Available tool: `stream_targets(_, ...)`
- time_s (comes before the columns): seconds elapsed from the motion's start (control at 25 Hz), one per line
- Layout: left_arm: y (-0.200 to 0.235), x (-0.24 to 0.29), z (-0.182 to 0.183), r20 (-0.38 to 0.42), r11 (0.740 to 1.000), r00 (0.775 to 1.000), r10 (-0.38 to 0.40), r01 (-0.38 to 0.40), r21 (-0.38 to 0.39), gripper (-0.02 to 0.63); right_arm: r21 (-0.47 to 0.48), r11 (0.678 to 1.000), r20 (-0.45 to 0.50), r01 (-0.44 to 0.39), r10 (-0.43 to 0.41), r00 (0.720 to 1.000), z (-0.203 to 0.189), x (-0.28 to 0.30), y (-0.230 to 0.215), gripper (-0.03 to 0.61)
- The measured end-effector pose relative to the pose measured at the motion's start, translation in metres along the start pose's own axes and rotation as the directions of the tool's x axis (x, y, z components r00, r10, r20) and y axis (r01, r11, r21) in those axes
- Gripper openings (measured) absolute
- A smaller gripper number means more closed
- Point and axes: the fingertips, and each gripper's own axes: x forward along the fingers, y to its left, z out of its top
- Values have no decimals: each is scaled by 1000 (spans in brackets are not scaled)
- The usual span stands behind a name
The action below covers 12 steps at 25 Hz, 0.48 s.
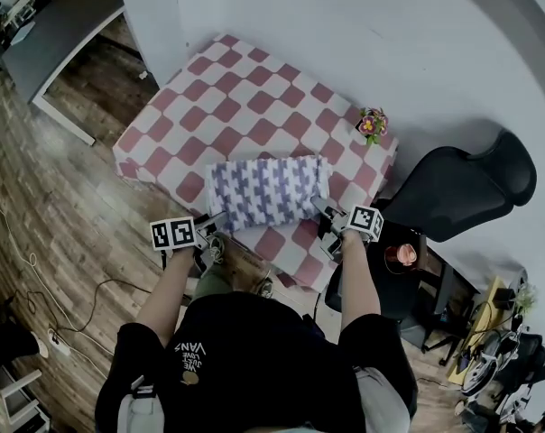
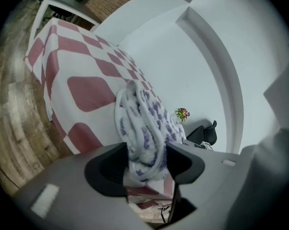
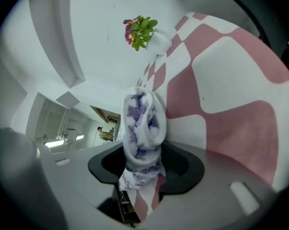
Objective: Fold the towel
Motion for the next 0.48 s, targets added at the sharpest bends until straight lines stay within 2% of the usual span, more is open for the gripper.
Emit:
stream_targets(0.08,1,5,-4,-21,999,1000,-16,16,-39,160,36,999,36,10,-11,999,3,1,-3,159)
stream_targets(0.16,0,7,-4,-15,996,999,-45,44,-78,104,60,998,76,13,-18,997,6,0,-5,106)
stream_targets(0.32,-9,2,4,-12,986,992,-129,127,-105,75,53,998,121,13,-20,992,10,-10,8,79)
stream_targets(0.48,-31,-7,34,-14,960,967,-254,251,-127,67,82,996,172,-24,10,985,25,-19,39,72)
